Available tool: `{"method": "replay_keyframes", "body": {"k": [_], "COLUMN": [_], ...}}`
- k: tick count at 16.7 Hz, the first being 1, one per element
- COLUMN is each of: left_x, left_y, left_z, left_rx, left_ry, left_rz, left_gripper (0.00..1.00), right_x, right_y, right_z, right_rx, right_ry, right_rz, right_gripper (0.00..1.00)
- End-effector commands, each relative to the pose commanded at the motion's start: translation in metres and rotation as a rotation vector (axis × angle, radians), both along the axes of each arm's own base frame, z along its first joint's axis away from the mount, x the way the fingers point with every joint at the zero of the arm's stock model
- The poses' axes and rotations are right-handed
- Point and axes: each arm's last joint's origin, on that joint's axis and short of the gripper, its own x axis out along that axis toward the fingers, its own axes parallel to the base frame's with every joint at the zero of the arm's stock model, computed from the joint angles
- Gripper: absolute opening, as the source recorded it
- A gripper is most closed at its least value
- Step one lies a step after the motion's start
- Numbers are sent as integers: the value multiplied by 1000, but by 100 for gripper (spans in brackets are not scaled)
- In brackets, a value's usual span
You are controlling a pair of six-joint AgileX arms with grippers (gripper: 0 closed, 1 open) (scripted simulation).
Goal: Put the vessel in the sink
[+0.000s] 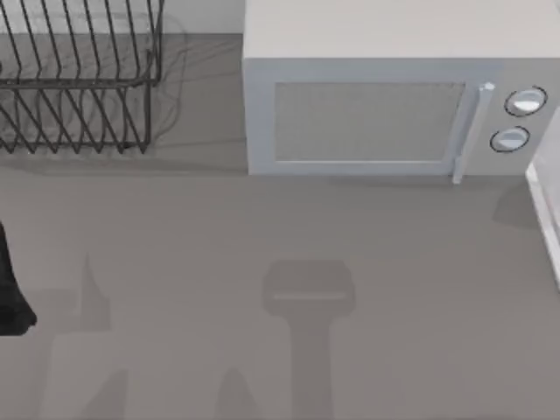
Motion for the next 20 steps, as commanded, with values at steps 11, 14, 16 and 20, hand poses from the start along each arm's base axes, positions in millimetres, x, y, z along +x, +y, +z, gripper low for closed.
{"method": "replay_keyframes", "body": {"k": [11, 14, 16, 20], "left_x": [0, 0, 0, 0], "left_y": [0, 0, 0, 0], "left_z": [0, 0, 0, 0], "left_rx": [0, 0, 0, 0], "left_ry": [0, 0, 0, 0], "left_rz": [0, 0, 0, 0], "left_gripper": [100, 100, 100, 100], "right_x": [-2, -2, -2, -2], "right_y": [2, 2, 2, 2], "right_z": [-6, -6, -6, -6], "right_rx": [3, 3, 3, 3], "right_ry": [5, 5, 5, 5], "right_rz": [0, 0, 0, 0], "right_gripper": [38, 60, 75, 100]}}
